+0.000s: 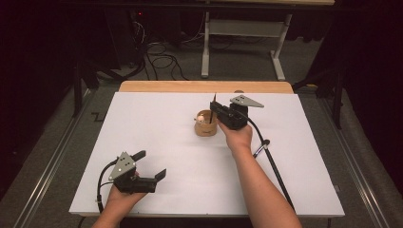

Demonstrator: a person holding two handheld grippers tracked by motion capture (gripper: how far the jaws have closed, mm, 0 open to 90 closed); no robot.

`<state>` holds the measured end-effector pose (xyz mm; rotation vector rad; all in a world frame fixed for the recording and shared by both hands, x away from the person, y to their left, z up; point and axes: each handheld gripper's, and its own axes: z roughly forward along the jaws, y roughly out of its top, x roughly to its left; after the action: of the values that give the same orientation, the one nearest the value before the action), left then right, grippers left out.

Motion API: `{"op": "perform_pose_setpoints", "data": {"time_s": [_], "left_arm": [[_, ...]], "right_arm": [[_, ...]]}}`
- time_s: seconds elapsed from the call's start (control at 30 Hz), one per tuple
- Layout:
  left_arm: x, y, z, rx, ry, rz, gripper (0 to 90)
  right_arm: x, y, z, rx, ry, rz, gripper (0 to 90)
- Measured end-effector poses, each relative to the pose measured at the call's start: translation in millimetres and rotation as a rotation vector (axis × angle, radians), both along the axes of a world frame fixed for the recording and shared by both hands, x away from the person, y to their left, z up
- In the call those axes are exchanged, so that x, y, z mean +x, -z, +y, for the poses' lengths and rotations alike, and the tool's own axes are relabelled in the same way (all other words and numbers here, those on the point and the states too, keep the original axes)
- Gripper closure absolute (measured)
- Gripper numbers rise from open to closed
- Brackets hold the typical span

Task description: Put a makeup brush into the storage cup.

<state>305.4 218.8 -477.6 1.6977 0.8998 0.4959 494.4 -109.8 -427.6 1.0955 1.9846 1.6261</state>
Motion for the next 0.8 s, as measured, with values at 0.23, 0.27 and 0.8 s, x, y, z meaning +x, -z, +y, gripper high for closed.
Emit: {"op": "perform_pose_setpoints", "data": {"time_s": [0.23, 0.27, 0.8], "left_arm": [[-0.5, -0.2, 0.0, -0.002, 0.002, -0.001, 0.4], [-0.7, -0.2, -0.1, -0.002, 0.002, -0.001, 0.4], [-0.2, 0.4, -0.5, 0.003, 0.008, 0.002, 0.4]], "right_arm": [[-0.5, 6.9, 1.9, -0.013, 0.010, 0.022, 83.9], [-0.2, 7.9, 1.4, -0.014, 0.014, 0.029, 83.9], [5.1, 11.4, -1.7, -0.004, 0.036, 0.042, 43.6]]}}
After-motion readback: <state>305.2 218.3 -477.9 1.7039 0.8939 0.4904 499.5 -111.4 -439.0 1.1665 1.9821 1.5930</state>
